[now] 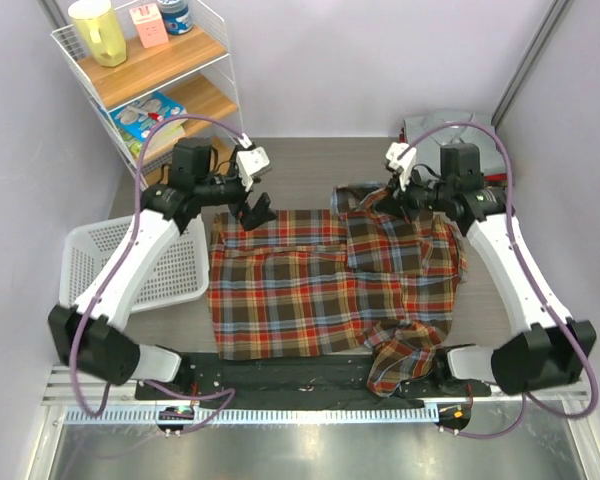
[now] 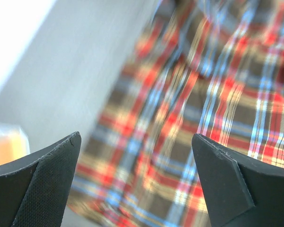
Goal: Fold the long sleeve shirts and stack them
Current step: Fold the shirt
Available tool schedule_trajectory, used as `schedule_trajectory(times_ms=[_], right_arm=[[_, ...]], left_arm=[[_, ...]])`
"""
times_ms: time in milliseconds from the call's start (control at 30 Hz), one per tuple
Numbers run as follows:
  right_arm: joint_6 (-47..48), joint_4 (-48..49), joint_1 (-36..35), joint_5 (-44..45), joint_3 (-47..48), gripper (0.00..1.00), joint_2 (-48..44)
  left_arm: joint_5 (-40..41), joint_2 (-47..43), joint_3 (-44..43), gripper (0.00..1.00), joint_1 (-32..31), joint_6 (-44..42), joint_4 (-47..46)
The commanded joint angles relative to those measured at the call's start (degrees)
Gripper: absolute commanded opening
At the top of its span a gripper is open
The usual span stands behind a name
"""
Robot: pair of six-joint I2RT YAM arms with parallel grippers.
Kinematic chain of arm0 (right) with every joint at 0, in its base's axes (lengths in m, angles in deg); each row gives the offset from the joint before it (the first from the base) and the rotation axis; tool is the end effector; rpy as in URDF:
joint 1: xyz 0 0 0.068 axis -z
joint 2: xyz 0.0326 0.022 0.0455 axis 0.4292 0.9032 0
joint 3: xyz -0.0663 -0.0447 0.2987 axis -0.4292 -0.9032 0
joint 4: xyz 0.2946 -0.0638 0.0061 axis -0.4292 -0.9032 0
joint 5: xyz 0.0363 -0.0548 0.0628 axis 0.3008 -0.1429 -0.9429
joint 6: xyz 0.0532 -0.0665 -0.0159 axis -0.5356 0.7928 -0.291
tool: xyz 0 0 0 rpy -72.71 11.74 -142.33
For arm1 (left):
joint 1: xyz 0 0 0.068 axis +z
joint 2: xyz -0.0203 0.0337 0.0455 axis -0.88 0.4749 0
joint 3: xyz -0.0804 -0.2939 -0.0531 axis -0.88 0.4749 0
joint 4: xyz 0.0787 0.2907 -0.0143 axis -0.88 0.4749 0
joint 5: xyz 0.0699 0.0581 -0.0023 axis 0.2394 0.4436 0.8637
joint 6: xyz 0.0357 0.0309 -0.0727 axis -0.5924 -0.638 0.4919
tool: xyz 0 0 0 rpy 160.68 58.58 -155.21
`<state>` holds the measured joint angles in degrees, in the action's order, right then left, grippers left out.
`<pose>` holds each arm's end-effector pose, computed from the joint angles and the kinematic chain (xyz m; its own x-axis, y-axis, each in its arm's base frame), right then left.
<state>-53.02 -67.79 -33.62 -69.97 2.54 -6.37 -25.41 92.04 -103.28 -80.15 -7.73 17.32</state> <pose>0.3267 0.0977 0.3735 -0.1744 -0.4571 -0.8721 -0.8572 0.5064 -0.0941 0.3416 -0.1642 0.3755 -0.1829 0.4308 -0.8837 0.8953 0.4444 0.0314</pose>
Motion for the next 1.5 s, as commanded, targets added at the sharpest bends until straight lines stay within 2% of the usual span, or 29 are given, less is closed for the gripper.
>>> schedule_trajectory(times_ms=[0, 200, 233, 333, 400, 467, 700, 867, 967, 1000, 1067, 1100, 1200, 1300, 1367, 1400, 1467], right_arm=[[5.81, -3.75, -0.4, -5.0, -4.84, 0.01, -6.95], [8.72, -6.29, -1.37, -4.73, -9.85, 0.01, -14.08], [8.89, -6.65, -1.29, -4.73, -10.38, 0.01, -14.61], [9.42, -6.91, -1.46, -5.08, -12.31, 0.01, -16.98], [9.86, -6.56, -1.64, -5.26, -13.63, 0.01, -18.56], [9.69, -6.39, -1.64, -5.17, -14.16, 0.01, -19.36], [9.68, -7.0, -2.08, -6.4, -15.3, 0.01, -22.61], [11.97, -8.14, -2.16, -7.02, -17.41, 0.01, -25.59], [12.85, -8.49, -2.25, -6.67, -17.85, 0.01, -26.57], [12.94, -8.32, -2.25, -6.58, -17.94, 0.01, -26.66], [13.11, -8.49, -2.34, -6.58, -17.86, 0.01, -26.75], [13.2, -8.58, -2.25, -6.66, -17.77, 0.01, -26.75], [13.29, -8.5, -2.25, -7.28, -17.33, 0.01, -26.57], [13.2, -8.06, -2.43, -7.98, -17.15, 0.01, -26.83], [13.11, -7.79, -2.51, -8.16, -17.15, 0.01, -26.92], [13.03, -7.62, -2.6, -8.33, -17.24, 0.01, -27.1], [13.11, -7.53, -2.6, -8.51, -17.33, 0.03, -27.62]], left_arm=[[-4.09, -4.91, 1.84, 1.0, -4.87, -7.68, -3.57], [2.66, -4.74, -0.27, 1.0, -18.31, -8.03, -2.87], [4.25, -4.83, 0.51, 1.0, -22.33, -9.08, -3.83], [13.28, -5.79, 7.62, 1.0, -28.5, -10.75, -14.79], [17.61, -5.97, 10.79, 1.0, -34.21, -15.32, -22.59], [20.09, -4.58, 12.3, 1.0, -37.9, -16.39, -25.62], [25.44, 0.96, 9.66, 0.99, -43.28, -16.3, -29.58], [29.31, 2.2, 9.84, 0.93, -44.25, -17.36, -34.14], [30.29, 2.12, 9.22, 0.81, -44.16, -16.74, -35.04], [28.98, 1.94, 9.05, 0.71, -44.25, -16.57, -35.12], [26.78, 1.06, 9.04, 0.63, -44.16, -15.43, -34.95], [25.55, 0.8, 8.87, 0.56, -44.25, -15.07, -34.69], [21.68, 0.88, 7.2, 0.52, -44.43, -12.61, -31.19], [20.27, 1.85, 4.13, 0.44, -44.78, -11.21, -26.35], [19.92, 2.11, 3.07, 0.3, -44.95, -10.68, -24.85], [20.0, 2.03, 2.81, 0.09, -45.04, -10.07, -23.8], [20.35, 2.11, 1.84, 0.0, -45.13, -8.23, -22.39]])
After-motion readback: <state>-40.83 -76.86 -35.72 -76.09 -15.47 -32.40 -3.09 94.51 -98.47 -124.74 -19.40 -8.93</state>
